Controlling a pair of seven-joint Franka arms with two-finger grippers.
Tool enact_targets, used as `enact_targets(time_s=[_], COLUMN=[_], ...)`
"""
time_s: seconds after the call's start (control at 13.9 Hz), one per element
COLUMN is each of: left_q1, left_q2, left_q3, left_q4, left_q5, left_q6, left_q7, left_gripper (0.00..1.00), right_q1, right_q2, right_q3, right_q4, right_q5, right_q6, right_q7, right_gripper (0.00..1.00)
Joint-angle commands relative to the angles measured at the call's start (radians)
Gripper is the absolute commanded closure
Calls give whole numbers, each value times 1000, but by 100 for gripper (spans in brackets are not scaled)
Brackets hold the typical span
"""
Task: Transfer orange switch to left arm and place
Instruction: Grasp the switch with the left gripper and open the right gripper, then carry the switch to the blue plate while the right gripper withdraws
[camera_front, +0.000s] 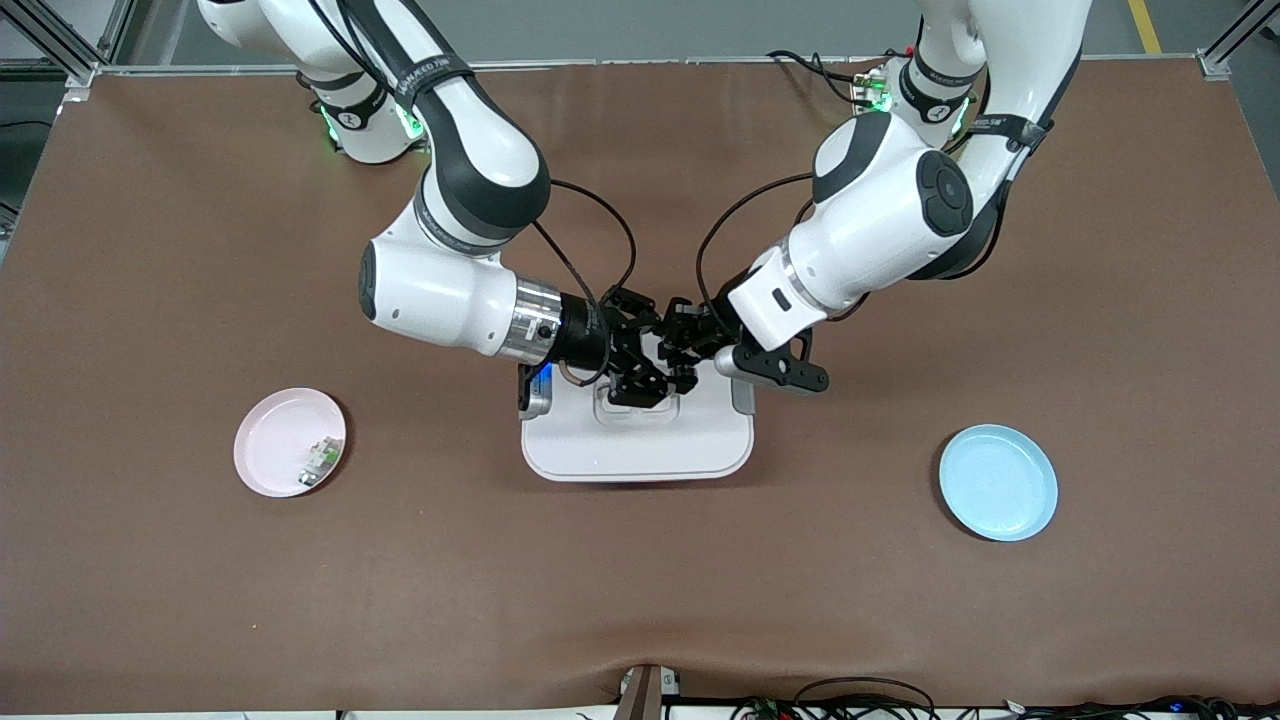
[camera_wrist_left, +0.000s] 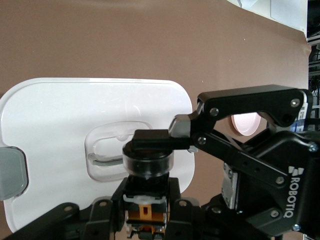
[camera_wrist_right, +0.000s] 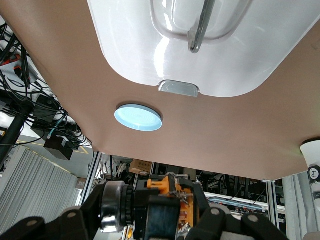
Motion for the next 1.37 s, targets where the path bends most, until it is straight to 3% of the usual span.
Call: enact_targets(time_s=[0.0, 0.14, 0.58, 0.86, 1.08, 1.3], left_q1=[20, 43, 135, 246, 350, 434], left_q2=[-35, -36, -53, -50, -24, 13], left_q3=[6, 11, 9, 11, 12, 11], left_q4=[-26, -22, -12, -12, -13, -13], left_q5=[-8, 0, 3, 38, 41, 192], left_q6=[-9, -32, -144, -230, -276, -290], left_q7=[28, 31, 132, 325, 504, 659], left_gripper=[100, 100, 100, 100, 100, 100], right_q1=[6, 6, -15, -64, -127, -182], right_q2=[6, 5, -10, -73, -128, -196], right_q3=[-7, -7, -10, -19, -18, -19], right_q4=[23, 23, 23, 17, 17, -8], right_q5=[17, 17, 11, -32, -185, -333], right_q6=[-2, -2, -14, -143, -282, -456], right_q7=[11, 9, 3, 0, -41, -196], right_gripper=[29, 0, 0, 0, 0, 0])
